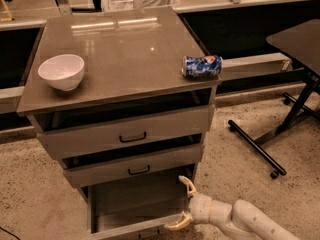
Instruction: Close bottom drawer
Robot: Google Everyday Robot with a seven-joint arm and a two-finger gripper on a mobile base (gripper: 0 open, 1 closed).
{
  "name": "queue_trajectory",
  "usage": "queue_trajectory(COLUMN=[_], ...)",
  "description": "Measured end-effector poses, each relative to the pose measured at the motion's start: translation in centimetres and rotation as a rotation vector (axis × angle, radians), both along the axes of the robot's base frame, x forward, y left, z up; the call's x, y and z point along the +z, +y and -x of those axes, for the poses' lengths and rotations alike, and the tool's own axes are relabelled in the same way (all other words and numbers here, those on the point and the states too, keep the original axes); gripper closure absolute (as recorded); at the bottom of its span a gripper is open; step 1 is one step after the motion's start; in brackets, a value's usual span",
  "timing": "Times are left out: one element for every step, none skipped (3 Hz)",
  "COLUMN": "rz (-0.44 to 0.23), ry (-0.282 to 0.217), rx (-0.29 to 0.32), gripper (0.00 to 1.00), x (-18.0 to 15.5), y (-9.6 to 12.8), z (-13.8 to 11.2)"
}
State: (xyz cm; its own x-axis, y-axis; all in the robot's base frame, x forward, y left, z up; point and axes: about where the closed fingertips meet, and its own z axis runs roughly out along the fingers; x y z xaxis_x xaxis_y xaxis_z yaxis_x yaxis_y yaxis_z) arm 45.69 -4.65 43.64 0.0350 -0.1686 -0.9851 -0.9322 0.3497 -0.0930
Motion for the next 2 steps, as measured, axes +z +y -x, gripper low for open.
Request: queue_trajectory(rz=[-0.072,0.052], ry=[0.047,0.031], rx=[0.053,0.136], gripper=[0.00,0.00], x=[-0.9,-4.5], y=[0.6,0.0], z=[1.0,0.8])
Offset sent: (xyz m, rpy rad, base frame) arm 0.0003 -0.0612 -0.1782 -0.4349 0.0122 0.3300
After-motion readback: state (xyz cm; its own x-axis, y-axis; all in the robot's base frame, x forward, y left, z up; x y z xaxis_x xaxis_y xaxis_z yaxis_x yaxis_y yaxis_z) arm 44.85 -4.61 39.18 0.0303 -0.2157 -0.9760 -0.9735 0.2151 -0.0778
